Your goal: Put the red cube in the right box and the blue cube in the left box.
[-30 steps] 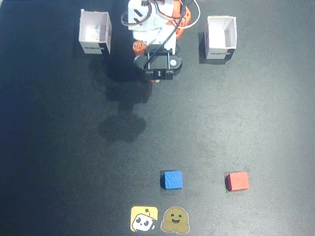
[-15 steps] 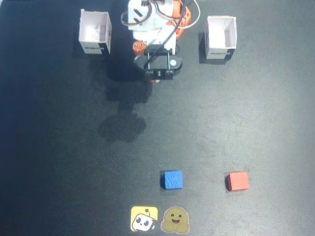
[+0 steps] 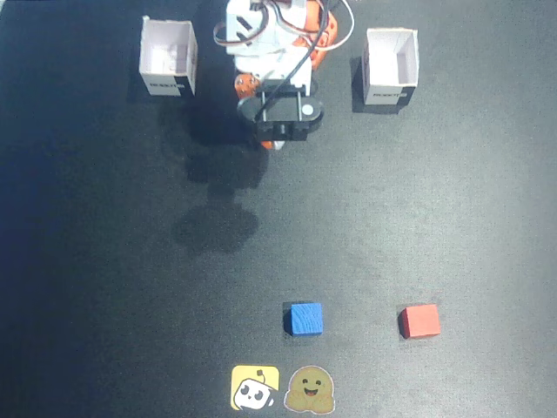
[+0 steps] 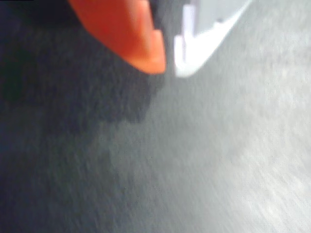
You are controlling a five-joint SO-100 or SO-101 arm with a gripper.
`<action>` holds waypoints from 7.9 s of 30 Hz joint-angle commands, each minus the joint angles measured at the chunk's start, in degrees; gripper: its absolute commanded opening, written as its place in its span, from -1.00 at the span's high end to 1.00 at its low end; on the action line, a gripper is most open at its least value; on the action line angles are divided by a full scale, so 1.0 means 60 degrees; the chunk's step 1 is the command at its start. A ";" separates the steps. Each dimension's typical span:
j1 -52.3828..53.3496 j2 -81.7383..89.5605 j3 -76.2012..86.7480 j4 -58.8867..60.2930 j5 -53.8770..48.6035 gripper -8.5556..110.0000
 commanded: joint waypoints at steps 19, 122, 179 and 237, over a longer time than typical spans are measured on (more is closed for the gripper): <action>-0.1289 -0.4775 -0.3413 -0.1802 0.0864 0.84; -0.5537 -2.0200 -1.6260 -0.3516 0.7251 0.50; -0.2036 -1.0957 -0.7588 -0.2871 0.3999 0.66; 1.0371 -0.4702 -0.4805 0.3062 0.1553 0.65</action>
